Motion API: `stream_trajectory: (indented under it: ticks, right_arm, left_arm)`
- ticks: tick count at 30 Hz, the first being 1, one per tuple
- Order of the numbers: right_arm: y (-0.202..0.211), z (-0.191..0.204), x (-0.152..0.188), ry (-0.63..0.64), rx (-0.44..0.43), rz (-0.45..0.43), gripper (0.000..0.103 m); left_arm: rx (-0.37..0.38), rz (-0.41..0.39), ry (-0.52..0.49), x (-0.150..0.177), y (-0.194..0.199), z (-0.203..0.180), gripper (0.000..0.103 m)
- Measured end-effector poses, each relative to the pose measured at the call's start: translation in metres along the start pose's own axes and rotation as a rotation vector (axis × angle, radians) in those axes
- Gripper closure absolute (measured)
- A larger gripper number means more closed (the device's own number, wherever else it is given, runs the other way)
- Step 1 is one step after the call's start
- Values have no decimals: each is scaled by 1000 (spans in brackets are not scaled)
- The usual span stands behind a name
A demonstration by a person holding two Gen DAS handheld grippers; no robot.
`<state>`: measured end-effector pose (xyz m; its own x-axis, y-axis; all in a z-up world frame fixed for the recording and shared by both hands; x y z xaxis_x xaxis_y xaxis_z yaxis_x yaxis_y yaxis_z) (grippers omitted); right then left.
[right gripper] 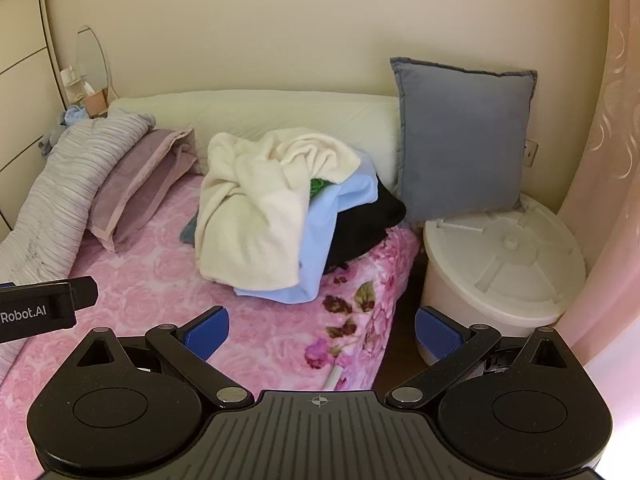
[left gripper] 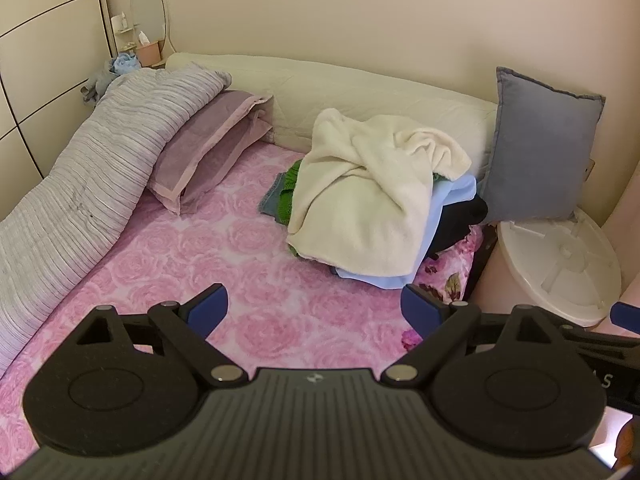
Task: Fold clothes
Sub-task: 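Move both grippers toward the cream sweater on the clothes pile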
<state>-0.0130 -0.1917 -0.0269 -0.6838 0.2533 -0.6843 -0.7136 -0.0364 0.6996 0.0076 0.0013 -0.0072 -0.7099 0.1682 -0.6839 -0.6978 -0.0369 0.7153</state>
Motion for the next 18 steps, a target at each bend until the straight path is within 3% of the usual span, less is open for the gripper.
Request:
stream_trajectory:
  ticks: [18]
  right_arm:
    - [-11,27,-5,30,9,-1,1]
  left_arm:
    - [28,14,23,-3,-10,23,11]
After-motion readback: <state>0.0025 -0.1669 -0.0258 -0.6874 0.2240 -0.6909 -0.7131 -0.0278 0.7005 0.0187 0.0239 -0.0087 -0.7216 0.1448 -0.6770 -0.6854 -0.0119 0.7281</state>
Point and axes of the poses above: each gripper's, at about its wrist camera, not at the fingertips, and y roughly against the way its jaws point, z to its left, x to its underside, the point moved 1 cm from there along -y, roughly the way its jaws point, and after that the axes turned 9 degrees about -y, right-handed, at the moved point
